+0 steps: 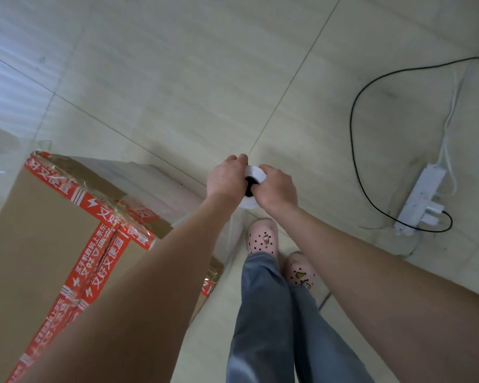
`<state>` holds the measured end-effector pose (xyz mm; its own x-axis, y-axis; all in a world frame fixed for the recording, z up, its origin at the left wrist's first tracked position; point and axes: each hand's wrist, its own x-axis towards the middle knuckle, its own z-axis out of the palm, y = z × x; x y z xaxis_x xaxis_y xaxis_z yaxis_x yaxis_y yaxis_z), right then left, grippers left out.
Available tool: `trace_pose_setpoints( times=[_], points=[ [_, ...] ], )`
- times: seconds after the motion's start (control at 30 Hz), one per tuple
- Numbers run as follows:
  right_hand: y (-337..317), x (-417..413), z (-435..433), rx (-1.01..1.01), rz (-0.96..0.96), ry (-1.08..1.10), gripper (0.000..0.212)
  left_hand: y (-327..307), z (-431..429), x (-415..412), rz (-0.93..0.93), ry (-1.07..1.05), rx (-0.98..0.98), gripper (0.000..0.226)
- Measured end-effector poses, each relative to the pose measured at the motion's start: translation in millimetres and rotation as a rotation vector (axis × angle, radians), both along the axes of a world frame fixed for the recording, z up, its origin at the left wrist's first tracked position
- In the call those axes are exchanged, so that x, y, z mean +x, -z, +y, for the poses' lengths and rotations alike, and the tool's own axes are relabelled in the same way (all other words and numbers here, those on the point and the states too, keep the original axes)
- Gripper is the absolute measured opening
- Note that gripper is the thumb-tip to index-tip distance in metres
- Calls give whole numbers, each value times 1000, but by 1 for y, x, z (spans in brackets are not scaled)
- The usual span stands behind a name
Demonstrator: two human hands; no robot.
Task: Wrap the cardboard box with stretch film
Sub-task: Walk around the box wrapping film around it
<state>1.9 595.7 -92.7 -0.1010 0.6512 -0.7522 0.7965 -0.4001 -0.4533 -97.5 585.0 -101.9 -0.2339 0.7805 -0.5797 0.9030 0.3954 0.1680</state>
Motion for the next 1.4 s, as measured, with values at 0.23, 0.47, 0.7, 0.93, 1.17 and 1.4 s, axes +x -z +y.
trace_pose_setpoints(
  times=[0.23,0.47,0.7,0.93,1.17,1.4],
  points=[
    [-7,-24,18,165,-41,-223,44,0,10,-31,-73,-289,-52,19],
    [2,-56,32,139,-23,-141,44,5,11,-61,-219,-843,-3,25],
    [4,-83,47,40,-59,-79,42,7,7,-79,-252,-904,-15,32],
    [0,-88,45,-30,-70,-74,39,1,21,-85,-61,-288,0,33],
    [-4,-85,52,45,-50,-226,32,4,35,-90,-48,-268,-3,26],
    [-8,-112,81,170,-100,-497,30,4,40,-111,-130,-676,-7,20]
  ],
)
